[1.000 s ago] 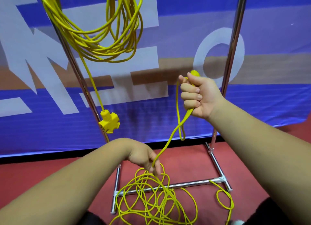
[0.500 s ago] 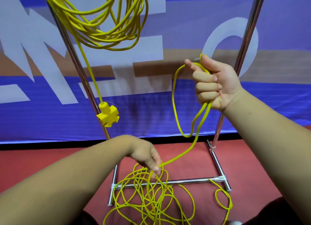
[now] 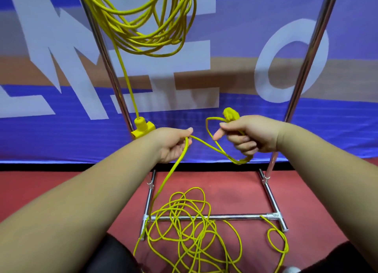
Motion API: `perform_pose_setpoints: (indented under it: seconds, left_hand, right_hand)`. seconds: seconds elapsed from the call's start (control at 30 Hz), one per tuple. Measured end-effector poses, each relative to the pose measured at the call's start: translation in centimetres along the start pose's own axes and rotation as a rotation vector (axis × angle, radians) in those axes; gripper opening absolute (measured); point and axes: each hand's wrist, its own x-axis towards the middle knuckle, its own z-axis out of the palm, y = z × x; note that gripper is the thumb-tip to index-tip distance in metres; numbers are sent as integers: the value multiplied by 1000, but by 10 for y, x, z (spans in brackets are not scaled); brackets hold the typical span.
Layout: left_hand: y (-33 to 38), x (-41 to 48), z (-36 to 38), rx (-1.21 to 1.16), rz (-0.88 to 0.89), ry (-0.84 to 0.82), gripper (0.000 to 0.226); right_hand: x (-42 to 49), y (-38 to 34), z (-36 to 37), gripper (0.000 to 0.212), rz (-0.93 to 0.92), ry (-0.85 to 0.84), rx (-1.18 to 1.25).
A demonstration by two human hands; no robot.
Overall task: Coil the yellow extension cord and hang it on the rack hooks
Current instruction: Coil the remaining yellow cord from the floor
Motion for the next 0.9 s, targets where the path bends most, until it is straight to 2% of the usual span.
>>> perform_pose_setpoints:
  seconds: [0.2,0.4,0.5,0.57,0.7,0.8,0.9]
  left_hand:
    - [19,-17,3,-280,41,-27,7]
    - [20,-13,14,-352,126,38,23]
    - [18,-14,22,-362,173,-14,38]
    - [17,-15,26,-338,229,-47,39]
    - [16,-17,27,-289,289,-27,24]
    - [16,-13,20,-83,338,30,21]
    - [12,-10,10,206,281,24,35]
  right_hand:
    - [15,15,41,42,-23,100,-63]
    - [24,18,68,32,-97,238,15]
    - [26,20,77,22,-98,253,30]
    - [29,22,77,31,-90,247,69]
    - [32,26,76,26,-134,203,109]
    - [31,26,74,29,-181,257,97]
    - [31,18,65,23,-235,375,186]
